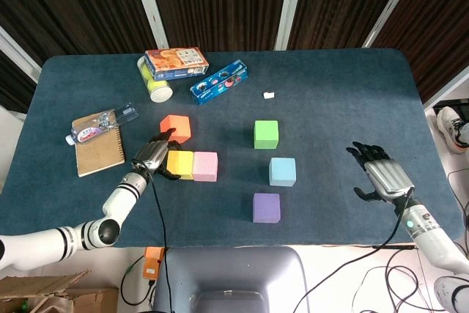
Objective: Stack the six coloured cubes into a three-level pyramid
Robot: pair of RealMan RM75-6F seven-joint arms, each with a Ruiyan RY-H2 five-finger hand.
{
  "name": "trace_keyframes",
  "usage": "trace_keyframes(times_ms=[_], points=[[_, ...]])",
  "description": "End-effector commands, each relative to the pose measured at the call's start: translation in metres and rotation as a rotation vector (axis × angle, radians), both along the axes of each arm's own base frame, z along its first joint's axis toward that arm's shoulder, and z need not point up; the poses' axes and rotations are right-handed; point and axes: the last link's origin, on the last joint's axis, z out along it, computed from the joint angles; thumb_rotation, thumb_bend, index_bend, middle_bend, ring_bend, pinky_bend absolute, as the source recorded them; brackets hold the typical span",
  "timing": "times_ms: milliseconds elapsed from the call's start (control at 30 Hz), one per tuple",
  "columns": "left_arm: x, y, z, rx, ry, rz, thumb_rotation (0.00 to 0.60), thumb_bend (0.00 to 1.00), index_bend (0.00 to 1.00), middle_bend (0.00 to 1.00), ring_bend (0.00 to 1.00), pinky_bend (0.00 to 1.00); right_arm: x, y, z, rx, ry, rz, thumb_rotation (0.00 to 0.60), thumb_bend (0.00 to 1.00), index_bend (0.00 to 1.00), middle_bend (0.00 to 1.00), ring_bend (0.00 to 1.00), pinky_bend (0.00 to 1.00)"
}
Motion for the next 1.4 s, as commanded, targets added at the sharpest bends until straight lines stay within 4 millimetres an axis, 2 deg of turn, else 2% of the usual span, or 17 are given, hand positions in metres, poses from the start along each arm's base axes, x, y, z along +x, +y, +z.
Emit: trace_keyframes(times_ms=[33,267,667,1000,1400], points=[[0.0001,0.0013,-0.0009,0.005,0.003,0.002,0.6,0.14,0.49,0.03,0.0,0.08,-0.0005,0.0004,0.0017,-0.004,-0.001,-0.003,0.6,0.25,0.0,0.0,0.0,0.0],[-0.0022,0.003,-0.0041,0.005,0.005,0.012,0.6,0.13,0.41,0.03,0.0,0.08,-0.001,0.0012,0.0038,-0.006,-0.004,-0.006,0.6,0.25,0.0,0.0,0.0,0.0],[-0.0064,0.0019,-0.0069,-0.024,0.035,0.022,0.6,0.11,0.36,0.03,0.0,0.08,-0.0003,0.0018,0.0047,-0.009,-0.004,-0.005,0.6,0.25,0.0,0.0,0.0,0.0],[-0.0058,0.0004,-0.0059,-0.03,0.035,0.023,0.6,0.11,0.36,0.03,0.0,0.08,-0.0009,0.0019,0.0049,-0.009,-0.003,-0.008,0.6,0.25,0.0,0.0,0.0,0.0],[-0.0034,-0.0015,-0.0048,-0.025,0.029,0.022,0.6,0.1,0.43,0.03,0.0,0.08,-0.0012,0.0027,0.0058,-0.007,-0.002,-0.011,0.6,0.25,0.0,0.0,0.0,0.0]])
